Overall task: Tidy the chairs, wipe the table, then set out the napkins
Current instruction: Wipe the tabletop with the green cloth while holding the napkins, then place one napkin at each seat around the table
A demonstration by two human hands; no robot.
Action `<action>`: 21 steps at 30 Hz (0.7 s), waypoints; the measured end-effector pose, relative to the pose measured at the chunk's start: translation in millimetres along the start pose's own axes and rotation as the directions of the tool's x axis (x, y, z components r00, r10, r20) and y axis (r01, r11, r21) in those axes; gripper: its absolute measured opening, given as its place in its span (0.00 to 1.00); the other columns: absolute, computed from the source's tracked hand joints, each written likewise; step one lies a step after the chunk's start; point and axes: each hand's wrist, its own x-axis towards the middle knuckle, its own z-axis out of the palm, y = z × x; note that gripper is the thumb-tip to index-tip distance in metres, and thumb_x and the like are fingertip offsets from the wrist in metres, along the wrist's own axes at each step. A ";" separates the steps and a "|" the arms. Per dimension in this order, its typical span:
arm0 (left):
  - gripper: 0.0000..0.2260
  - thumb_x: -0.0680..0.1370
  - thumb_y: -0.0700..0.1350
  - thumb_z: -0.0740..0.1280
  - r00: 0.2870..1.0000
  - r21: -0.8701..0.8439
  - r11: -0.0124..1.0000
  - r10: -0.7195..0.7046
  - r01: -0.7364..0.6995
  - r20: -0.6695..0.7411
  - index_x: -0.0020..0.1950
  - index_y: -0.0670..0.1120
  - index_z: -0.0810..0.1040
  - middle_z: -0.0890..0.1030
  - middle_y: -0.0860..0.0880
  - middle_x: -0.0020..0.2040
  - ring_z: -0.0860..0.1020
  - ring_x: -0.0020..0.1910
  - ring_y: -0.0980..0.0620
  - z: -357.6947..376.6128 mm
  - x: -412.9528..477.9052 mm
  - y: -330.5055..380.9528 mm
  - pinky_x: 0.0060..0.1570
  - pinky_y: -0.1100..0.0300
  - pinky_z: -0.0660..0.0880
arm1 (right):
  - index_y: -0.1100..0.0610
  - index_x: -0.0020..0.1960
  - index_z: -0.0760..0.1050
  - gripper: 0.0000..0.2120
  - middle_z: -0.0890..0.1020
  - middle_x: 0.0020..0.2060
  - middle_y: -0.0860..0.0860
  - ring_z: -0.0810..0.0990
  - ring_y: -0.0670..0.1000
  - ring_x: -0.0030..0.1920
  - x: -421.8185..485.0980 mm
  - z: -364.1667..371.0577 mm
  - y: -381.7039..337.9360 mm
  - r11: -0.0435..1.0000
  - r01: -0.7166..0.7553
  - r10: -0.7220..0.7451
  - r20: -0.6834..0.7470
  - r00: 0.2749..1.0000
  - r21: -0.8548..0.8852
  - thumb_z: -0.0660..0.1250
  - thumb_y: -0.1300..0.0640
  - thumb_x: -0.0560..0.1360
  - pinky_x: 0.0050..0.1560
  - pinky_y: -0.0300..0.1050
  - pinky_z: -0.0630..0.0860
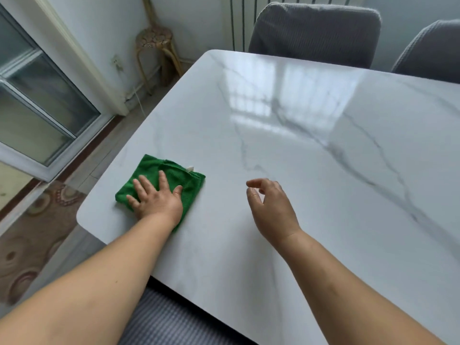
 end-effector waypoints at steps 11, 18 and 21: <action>0.26 0.81 0.50 0.56 0.834 -0.143 0.822 0.543 -0.552 -0.099 0.77 0.46 0.52 0.45 0.42 0.78 0.42 0.77 0.44 -19.0 -127.1 176.3 0.75 0.48 0.44 | 0.48 0.59 0.75 0.10 0.75 0.57 0.44 0.76 0.44 0.57 -36.3 -139.8 77.2 0.993 -0.122 0.118 -0.219 0.969 -0.005 0.59 0.52 0.80 0.54 0.42 0.71; 0.26 0.80 0.49 0.57 0.691 -0.205 0.666 0.719 -0.717 -0.079 0.77 0.48 0.54 0.50 0.45 0.78 0.46 0.77 0.47 -3.5 -254.3 290.7 0.74 0.52 0.48 | 0.52 0.58 0.76 0.10 0.79 0.52 0.47 0.77 0.45 0.47 -64.9 -300.1 161.6 0.969 -0.245 0.231 -0.406 0.884 0.018 0.62 0.54 0.79 0.48 0.38 0.69; 0.25 0.79 0.48 0.59 0.645 -0.212 0.614 0.752 -0.760 -0.132 0.75 0.47 0.59 0.60 0.46 0.75 0.54 0.74 0.47 6.3 -295.5 332.6 0.72 0.53 0.54 | 0.55 0.57 0.77 0.10 0.80 0.48 0.48 0.79 0.50 0.49 -76.3 -364.6 201.3 0.951 -0.270 0.310 -0.480 0.821 0.152 0.64 0.55 0.77 0.51 0.45 0.75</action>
